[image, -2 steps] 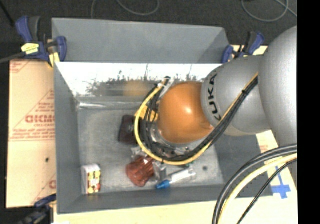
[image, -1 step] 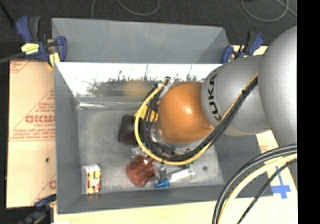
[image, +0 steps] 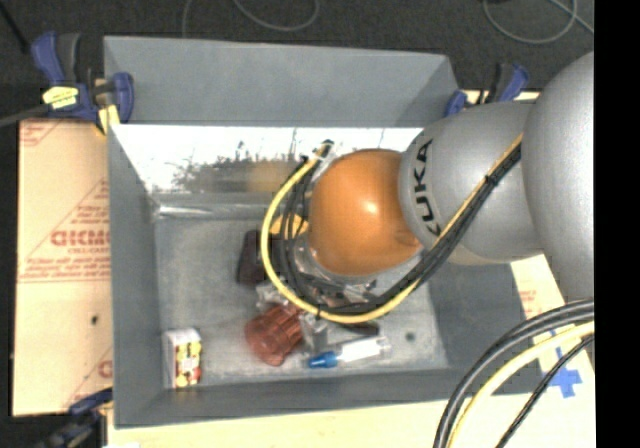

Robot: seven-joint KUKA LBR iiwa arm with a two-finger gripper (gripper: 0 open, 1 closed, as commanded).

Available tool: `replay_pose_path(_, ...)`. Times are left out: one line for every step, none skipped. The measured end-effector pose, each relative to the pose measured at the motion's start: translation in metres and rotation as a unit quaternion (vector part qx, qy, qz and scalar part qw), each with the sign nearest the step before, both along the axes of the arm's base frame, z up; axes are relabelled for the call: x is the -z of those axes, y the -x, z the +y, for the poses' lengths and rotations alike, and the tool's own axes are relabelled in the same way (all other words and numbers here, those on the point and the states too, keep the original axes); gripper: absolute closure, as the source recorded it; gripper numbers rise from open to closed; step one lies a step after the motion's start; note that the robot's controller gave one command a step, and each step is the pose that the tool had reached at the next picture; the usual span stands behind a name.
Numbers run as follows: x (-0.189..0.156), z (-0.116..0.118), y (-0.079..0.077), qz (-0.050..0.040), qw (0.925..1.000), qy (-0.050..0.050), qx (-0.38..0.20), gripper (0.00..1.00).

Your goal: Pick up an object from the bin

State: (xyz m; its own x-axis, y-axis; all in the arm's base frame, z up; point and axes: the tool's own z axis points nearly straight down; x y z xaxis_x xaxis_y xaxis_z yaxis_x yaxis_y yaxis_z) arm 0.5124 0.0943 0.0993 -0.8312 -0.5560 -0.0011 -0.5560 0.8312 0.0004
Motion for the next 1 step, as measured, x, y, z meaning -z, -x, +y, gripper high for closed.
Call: replay_pose_path(-0.0199, 0.0086, 0.0028, -0.0006, 1.0000, 0.000, 0.000, 1.00)
